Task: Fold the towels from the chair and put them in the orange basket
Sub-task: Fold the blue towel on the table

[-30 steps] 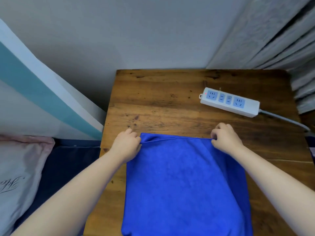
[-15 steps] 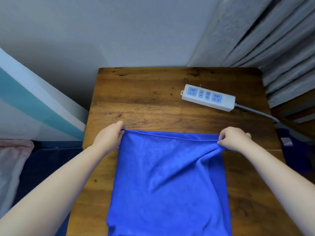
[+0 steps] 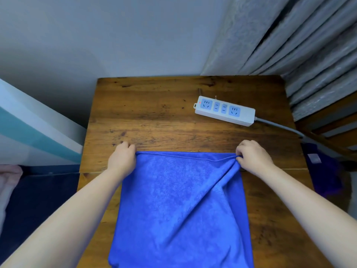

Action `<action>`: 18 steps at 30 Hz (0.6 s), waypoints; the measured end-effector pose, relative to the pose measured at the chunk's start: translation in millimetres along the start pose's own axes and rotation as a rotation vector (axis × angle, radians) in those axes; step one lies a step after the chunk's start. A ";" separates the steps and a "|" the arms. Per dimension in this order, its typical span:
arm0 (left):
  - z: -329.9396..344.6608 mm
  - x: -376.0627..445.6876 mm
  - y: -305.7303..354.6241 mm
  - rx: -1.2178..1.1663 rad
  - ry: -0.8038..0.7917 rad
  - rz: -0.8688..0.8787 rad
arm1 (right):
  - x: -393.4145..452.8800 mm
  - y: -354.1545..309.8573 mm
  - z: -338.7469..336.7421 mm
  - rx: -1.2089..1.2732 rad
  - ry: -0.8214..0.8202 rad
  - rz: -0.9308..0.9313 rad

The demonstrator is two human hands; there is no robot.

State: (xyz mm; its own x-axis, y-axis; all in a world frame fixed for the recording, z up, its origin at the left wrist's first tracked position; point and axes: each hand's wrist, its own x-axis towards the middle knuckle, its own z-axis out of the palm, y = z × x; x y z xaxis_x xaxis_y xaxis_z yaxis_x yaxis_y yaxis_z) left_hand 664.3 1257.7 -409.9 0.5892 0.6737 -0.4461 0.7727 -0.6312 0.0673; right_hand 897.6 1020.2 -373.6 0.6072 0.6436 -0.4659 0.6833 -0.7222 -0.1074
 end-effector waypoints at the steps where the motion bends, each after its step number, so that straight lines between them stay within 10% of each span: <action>1: -1.1 0.3 2.2 0.008 -0.018 -0.019 | 2.5 -0.7 1.6 0.008 -0.007 -0.019; 18: -4.9 4.7 -6.2 0.179 -0.190 0.092 | 10.3 -16.0 0.9 -0.144 -0.180 -0.087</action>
State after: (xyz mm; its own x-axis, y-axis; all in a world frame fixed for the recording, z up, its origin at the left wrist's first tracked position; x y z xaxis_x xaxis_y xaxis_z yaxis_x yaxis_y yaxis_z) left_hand 663.5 1266.7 -408.0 0.5869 0.5369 -0.6060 0.6540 -0.7556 -0.0361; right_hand 892.5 1038.3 -377.4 0.4703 0.6371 -0.6107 0.7886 -0.6140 -0.0334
